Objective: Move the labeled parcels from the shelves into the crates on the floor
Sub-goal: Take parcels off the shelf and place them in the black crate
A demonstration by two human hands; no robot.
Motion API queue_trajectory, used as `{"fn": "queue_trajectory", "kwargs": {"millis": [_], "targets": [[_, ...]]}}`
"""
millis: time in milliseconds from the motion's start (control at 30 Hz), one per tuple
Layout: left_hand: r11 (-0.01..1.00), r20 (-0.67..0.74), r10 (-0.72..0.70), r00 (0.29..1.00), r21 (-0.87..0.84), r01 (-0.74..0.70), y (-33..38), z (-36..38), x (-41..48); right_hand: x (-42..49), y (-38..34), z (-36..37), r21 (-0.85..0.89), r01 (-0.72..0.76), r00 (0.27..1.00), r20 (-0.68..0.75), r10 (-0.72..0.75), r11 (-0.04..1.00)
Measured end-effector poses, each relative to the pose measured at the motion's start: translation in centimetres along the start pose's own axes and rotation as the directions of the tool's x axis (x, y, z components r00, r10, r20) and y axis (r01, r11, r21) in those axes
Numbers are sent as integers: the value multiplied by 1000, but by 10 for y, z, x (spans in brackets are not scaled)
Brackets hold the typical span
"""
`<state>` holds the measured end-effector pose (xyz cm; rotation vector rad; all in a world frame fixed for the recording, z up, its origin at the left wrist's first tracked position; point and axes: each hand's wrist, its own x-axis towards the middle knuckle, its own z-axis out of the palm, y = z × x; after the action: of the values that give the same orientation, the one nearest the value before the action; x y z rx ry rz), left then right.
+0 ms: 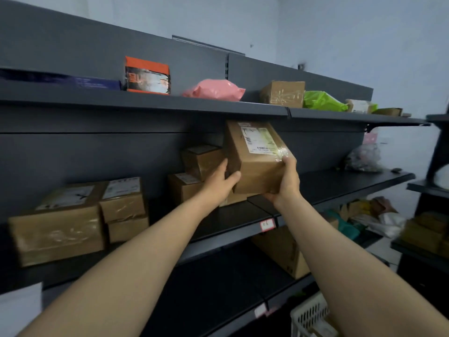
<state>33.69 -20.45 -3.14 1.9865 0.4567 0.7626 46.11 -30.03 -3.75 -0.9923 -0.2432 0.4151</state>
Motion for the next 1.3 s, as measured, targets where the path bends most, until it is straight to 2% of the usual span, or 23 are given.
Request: {"fn": "queue_trajectory", "kwargs": {"millis": [100, 233, 367, 433, 633, 733, 800, 867, 933, 1000, 1100, 1167, 1300], "targets": [[980, 58, -60, 997, -184, 69, 0, -25, -46, -48, 12, 9, -10, -50, 997, 50, 51, 999], [923, 42, -195, 980, -330, 198, -6, -65, -101, -106, 39, 36, -37, -89, 976, 194, 94, 995], [878, -145, -235, 961, -456, 146, -16, -124, -136, -155, 65, 86, -53, -140, 926, 347, 150, 989], [867, -266, -244, 933, -490, 87, -21, -159, -150, -178, 78, 118, -141, -148, 890, 413, 194, 979], [800, -482, -372, 793, -600, 10, -46, -260, -185, -222, 114, 202, -440, -7, 793, 544, 273, 898], [796, -540, -449, 711, -603, 45, -63, -298, -198, -222, 135, 235, -511, 160, 786, 583, 204, 845], [799, -562, -483, 672, -596, 76, -75, -320, -204, -216, 151, 252, -569, 413, 777, 627, 50, 711], [789, -574, -502, 647, -610, 70, -85, -336, -208, -206, 167, 262, -602, 670, 679, 733, -31, 434], [768, -580, -519, 628, -638, 45, -94, -349, -210, -199, 183, 270, -558, 816, 561, 827, 26, 152], [772, -596, -521, 611, -634, 39, -103, -362, -211, -197, 197, 278, -527, 850, 522, 844, 124, 9], [799, -638, -520, 568, -598, 60, -119, -387, -212, -201, 212, 291, -542, 834, 551, 817, 170, -101], [811, -646, -527, 552, -577, 98, -131, -404, -213, -204, 219, 299, -564, 815, 580, 800, 156, -135], [785, -601, -592, 537, -581, 216, -162, -427, -217, -215, 227, 314, -618, 783, 621, 770, 150, -72]]}}
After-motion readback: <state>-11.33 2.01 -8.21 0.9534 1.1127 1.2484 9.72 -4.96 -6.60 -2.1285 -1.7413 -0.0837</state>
